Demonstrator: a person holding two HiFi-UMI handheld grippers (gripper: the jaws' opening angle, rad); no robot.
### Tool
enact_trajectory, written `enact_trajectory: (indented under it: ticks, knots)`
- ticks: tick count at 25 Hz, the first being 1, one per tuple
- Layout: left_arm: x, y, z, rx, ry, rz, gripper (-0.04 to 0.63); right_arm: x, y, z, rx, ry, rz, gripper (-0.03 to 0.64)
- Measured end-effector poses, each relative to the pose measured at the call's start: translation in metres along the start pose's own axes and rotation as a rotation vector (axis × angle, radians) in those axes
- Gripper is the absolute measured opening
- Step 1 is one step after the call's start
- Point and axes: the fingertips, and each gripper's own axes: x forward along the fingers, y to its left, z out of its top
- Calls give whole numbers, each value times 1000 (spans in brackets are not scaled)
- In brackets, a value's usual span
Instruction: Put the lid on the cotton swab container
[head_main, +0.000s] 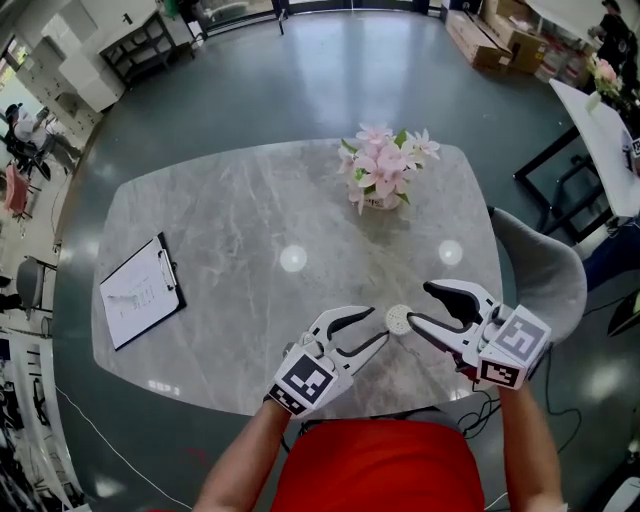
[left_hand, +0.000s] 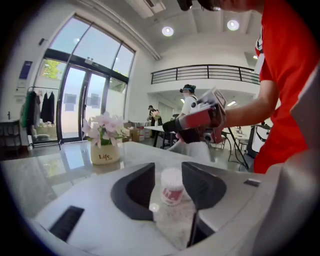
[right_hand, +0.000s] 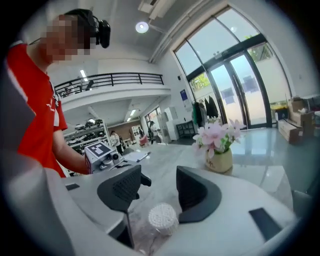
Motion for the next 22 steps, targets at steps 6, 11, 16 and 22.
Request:
enact_trajectory:
  ticks: [6,11,16,22]
  knots:
    - [-36,7,64,-100,-201,158,40,-34,15,29,-118,-186,-79,191]
    - [-57,7,94,-83,-262,239,14,-57,25,41,-169,-269,-139,69]
    - [-68,-2,118,-13,-294,273,12,-70,34,50,-209,-316,-160,16]
    - [-66,-26,144,101,-311,226,12,-78,51,64,-252,-369,-153,15]
